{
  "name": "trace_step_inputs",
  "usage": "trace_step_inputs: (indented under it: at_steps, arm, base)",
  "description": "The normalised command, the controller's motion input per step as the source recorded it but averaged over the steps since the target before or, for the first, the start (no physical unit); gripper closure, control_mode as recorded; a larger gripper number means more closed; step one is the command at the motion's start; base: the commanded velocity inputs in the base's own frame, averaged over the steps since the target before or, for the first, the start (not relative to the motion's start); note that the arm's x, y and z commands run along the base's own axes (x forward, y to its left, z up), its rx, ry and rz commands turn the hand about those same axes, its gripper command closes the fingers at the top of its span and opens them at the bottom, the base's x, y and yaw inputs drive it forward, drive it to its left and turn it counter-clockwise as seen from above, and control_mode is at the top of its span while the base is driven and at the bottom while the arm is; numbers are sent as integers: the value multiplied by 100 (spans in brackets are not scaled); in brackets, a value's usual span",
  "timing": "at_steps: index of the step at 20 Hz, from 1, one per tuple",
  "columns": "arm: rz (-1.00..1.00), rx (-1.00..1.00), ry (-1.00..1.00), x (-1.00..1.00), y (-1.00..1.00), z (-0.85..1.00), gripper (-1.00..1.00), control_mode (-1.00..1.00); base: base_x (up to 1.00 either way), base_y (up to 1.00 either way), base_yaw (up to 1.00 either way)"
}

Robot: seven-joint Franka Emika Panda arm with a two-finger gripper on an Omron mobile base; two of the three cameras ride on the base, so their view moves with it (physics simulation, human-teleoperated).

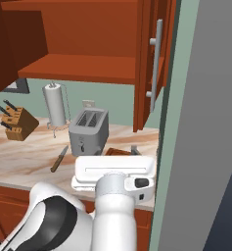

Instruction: Pick the bread, place it on the cutting board, pick the jam, place it on the counter, and close the cabinet.

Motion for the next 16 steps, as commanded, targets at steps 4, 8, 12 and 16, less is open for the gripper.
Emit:
trace_step_inputs:
  at_steps: [4, 8, 12, 16]
  arm:
    - [0, 0, -5, -20, 0, 26, -100, -100]
    - [0, 0, -5, -23, 0, 25, -100, -100]
    - [0, 0, -4, -22, 0, 26, -100, -100]
    - [0, 0, -3, -16, 0, 23, -100, -100]
  base:
    - [0, 0, 0]
    - [0, 0, 0]
    - [0, 0, 0]
    - [0, 0, 0]
